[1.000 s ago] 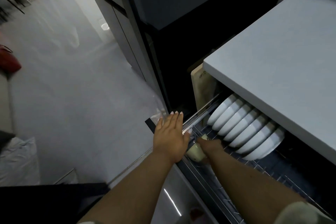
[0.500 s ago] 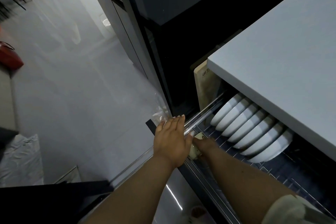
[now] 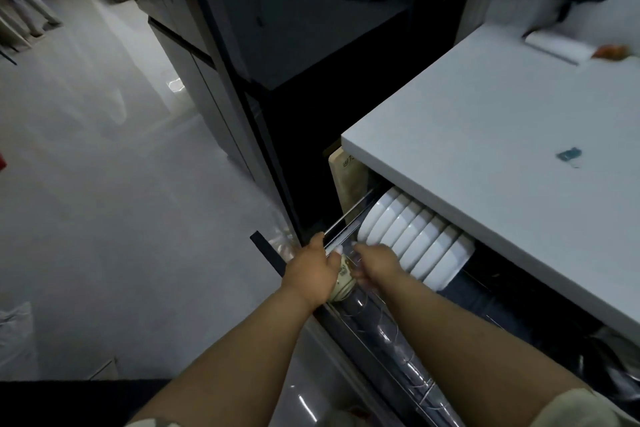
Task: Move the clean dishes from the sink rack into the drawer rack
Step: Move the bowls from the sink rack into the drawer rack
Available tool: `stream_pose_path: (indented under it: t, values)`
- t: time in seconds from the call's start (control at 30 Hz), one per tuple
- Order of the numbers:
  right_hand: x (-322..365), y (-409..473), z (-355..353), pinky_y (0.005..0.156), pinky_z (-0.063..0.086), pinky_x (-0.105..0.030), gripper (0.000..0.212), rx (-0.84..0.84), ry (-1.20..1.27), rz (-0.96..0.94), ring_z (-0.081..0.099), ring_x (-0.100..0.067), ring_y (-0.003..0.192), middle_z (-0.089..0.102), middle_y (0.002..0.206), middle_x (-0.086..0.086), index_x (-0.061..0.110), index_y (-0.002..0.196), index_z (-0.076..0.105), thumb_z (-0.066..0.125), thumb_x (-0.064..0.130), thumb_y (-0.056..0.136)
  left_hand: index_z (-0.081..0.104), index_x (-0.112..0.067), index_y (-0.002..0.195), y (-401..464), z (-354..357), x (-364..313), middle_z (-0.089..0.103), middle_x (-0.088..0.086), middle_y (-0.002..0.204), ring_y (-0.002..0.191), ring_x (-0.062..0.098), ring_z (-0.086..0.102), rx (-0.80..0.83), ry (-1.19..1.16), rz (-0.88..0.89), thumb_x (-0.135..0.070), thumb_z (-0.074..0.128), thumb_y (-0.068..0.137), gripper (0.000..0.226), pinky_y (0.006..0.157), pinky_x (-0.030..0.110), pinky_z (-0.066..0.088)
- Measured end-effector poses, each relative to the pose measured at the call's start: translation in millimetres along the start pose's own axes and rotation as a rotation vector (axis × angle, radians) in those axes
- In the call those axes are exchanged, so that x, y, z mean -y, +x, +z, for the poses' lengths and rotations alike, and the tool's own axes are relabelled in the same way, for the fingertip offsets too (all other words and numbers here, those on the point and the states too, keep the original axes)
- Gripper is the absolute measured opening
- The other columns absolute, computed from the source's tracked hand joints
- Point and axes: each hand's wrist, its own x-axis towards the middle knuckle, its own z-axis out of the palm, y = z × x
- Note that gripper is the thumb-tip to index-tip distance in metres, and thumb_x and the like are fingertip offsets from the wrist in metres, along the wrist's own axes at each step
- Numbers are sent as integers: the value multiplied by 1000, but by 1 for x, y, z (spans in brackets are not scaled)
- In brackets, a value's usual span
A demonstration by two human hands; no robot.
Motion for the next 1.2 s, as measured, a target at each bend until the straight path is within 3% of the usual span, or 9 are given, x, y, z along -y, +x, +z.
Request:
stream_pose_path:
  t: [0.2,0.33,0.4,0.5,0.6,0.73,0.87,1.2]
  values:
    - [6,-69,-35,45,48,-23,21,7,222,-127,53,-20,54,55,71,-11,4,98,54,54,24,94,47,-14,132,-57,-3,-41,67,8,112,107,27,61,-42,-128,35,-41,41,100,43,94,35,47]
    - [-2,-126,-74,43,43,-21,17,-30,374,-188,49,-17,50,51,64,-7,5,97,54,53,22,95,60,-17,89,-99,6,-67,71,8,84,86,28,67,-28,-275,96,-32,44,98,23,87,43,53]
    - [-9,-154,-96,43,41,-21,17,-66,446,-211,48,-17,50,51,65,-7,6,94,57,52,22,95,59,-16,79,-119,14,-83,71,8,76,84,32,68,1,-347,119,-25,45,97,25,85,46,54]
    - [-25,-193,-133,49,42,-25,18,-123,555,-257,49,-16,51,52,66,-7,6,91,59,51,21,95,61,-13,82,-150,29,-112,70,7,71,78,30,70,35,-403,172,-27,46,98,26,82,44,56]
    - [-46,-230,-173,49,45,-23,22,-182,594,-321,51,-15,52,54,65,-5,7,92,61,50,25,96,61,-15,87,-183,48,-144,69,5,72,67,19,66,92,-421,220,-25,45,99,22,74,34,54]
    - [-74,-274,-223,51,46,-24,21,-267,662,-344,52,-14,54,55,65,-4,8,93,62,50,25,96,60,-15,88,-223,77,-185,68,5,70,65,17,64,200,-420,298,-21,45,99,20,75,35,53]
    - [-109,-314,-269,49,45,-23,20,-369,750,-369,52,-14,54,56,65,-4,8,96,62,51,25,96,62,-10,98,-265,109,-226,68,7,74,64,15,63,335,-360,392,-23,46,100,21,60,22,49]
    - [-224,-432,-410,52,42,-26,14,-693,901,-457,49,-17,54,51,65,-6,7,93,62,52,18,94,60,-9,98,-378,219,-331,67,4,75,62,14,61,671,-174,563,-22,46,100,19,58,22,47]
